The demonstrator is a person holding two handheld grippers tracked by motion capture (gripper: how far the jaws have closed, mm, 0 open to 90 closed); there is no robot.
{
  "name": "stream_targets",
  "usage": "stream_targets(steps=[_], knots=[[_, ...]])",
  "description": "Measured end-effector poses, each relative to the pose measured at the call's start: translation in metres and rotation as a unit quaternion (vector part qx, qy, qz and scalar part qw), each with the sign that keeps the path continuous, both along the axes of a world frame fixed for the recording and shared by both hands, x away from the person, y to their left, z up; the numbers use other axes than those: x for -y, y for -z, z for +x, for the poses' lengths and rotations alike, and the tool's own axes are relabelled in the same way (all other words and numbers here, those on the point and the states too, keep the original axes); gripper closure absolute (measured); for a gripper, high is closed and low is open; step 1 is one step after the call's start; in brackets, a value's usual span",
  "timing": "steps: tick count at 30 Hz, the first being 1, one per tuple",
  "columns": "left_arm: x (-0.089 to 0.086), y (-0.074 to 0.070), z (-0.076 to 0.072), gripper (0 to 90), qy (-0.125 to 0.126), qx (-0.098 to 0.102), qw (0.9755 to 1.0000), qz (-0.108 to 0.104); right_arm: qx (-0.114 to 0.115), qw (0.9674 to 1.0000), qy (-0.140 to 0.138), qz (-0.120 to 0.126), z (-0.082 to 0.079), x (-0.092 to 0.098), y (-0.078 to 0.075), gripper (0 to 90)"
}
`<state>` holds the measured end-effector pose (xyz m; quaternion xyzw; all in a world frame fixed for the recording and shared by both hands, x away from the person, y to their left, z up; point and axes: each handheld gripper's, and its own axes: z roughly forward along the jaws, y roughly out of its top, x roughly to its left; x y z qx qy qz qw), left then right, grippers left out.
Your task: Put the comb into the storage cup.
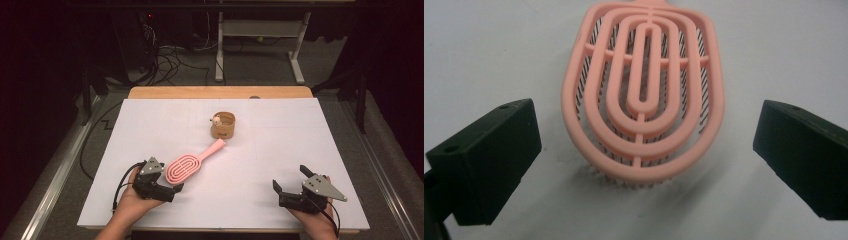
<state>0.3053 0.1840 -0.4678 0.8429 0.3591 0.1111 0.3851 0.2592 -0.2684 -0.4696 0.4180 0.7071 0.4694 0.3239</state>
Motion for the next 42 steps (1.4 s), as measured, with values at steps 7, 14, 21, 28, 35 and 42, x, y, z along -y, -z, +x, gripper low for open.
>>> stream_targets(steps=[7, 14, 21, 28, 35, 42], knots=[[0.009, -0.012, 0.01, 0.0, 0.013, -0.006, 0.9997, 0.021, 0.001, 1.0, 0.0, 0.001, -0.001, 0.0, 0.0, 0.6], [0.014, -0.018, 0.019, 0.0, 0.009, -0.02, 0.9994, 0.025, 0.005, 1.0, -0.005, -0.002, -0.001, -0.002, -0.002, 0.6], [0.018, -0.017, 0.024, 0.0, 0.009, -0.025, 0.9991, 0.032, 0.002, 1.0, -0.006, -0.001, 0.002, -0.002, 0.0, 0.6], [0.023, -0.02, 0.028, 0.0, 0.016, -0.032, 0.9985, 0.041, 0.003, 1.0, -0.007, -0.001, 0.002, -0.002, -0.001, 0.6], [0.026, -0.028, 0.033, 0.0, 0.019, -0.036, 0.998, 0.048, 0.002, 0.9999, -0.011, -0.004, 0.003, -0.004, -0.001, 0.6], [0.033, -0.026, 0.039, 0.0, 0.025, -0.051, 0.9965, 0.06, 0.002, 1.0, -0.008, 0.0, 0.002, -0.003, -0.001, 0.6]])
